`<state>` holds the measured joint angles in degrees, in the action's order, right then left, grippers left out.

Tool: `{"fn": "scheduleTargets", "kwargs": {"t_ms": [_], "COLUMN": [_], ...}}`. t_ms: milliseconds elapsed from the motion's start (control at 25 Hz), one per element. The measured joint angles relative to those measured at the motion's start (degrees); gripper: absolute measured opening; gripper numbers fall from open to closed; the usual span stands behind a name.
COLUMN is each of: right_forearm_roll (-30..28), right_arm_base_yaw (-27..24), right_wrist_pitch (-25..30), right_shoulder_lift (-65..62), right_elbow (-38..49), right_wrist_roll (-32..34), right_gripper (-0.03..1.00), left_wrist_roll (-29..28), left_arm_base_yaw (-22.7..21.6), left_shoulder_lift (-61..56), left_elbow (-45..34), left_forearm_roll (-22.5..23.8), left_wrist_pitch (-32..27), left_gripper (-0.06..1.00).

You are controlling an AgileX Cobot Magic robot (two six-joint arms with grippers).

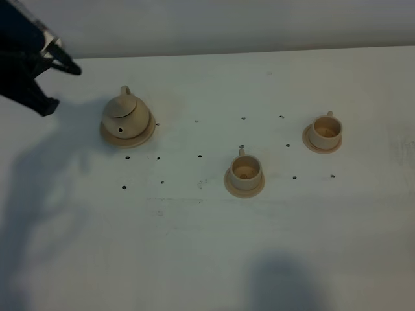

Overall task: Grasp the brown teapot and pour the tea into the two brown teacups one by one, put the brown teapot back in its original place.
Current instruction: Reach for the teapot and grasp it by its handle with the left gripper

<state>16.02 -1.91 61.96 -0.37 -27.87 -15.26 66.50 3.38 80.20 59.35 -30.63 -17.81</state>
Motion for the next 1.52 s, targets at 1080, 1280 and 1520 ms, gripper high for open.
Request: {"fn": "scheduleTargets", "kwargs": {"t_ms": [1080,1280,1520], "right_forearm_roll": [0.0,0.1,-0.9], "right_arm_base_yaw": [0.0,0.0,0.0], "right_wrist_pitch": [0.0,0.0,0.0], "right_shoulder_lift": [0.0,0.0,0.0], "right_elbow": [0.0,0.0,0.0], "right_wrist_roll": [0.1,0.1,0.8], "right_gripper": [-0.02,-0.02,-0.02], "left_wrist_roll": [-9.8,-9.3,-9.1], "left_arm_base_yaw": [7.3,7.3,7.3], "left_shoulder_lift": [45.4,48.3,50.2], "left_elbow": [47.4,47.4,47.4], "left_forearm_roll": [19.3,19.5,19.5], "left_wrist_pitch": [-15.4,-16.4,-17.1], "left_gripper": [0.01,0.01,0.01]}}
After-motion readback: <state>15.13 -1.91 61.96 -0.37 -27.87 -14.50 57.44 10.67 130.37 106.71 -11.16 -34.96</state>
